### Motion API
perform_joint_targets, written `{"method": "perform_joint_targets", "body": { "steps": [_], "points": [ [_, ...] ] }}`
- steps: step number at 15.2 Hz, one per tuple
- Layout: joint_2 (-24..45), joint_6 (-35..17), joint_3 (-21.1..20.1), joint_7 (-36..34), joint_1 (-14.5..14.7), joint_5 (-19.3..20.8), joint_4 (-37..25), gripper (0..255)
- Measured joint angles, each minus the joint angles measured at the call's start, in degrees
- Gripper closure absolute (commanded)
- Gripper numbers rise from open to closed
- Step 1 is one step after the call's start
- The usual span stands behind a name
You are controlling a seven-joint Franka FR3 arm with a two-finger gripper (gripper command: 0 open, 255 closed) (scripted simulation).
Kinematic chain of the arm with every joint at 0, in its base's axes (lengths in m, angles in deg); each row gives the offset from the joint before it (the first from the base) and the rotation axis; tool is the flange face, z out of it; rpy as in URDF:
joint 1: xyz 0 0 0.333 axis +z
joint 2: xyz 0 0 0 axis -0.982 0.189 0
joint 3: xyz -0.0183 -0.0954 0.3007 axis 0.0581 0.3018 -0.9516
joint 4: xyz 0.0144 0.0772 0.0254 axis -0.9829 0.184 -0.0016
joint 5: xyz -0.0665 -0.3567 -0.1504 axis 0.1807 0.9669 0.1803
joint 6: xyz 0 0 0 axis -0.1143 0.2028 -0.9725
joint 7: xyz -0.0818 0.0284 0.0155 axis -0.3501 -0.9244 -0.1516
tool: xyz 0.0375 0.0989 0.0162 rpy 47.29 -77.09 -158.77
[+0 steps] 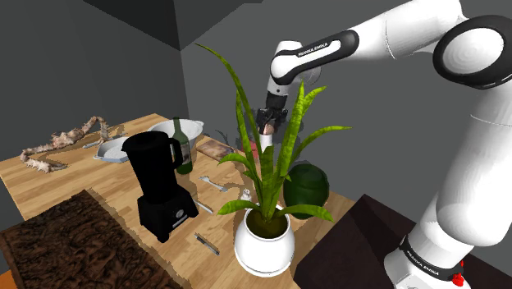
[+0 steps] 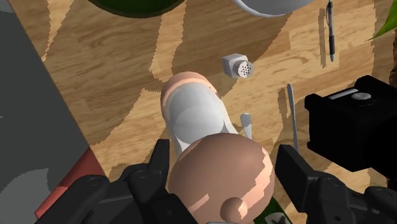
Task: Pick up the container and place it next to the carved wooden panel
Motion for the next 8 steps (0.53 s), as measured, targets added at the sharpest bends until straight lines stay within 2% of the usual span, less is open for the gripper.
{"method": "perform_joint_targets", "body": {
  "steps": [8],
  "points": [
    [-1.5,5.6,0.1,-1.0,0.0,0.5,-4.2,255]
  ]
}}
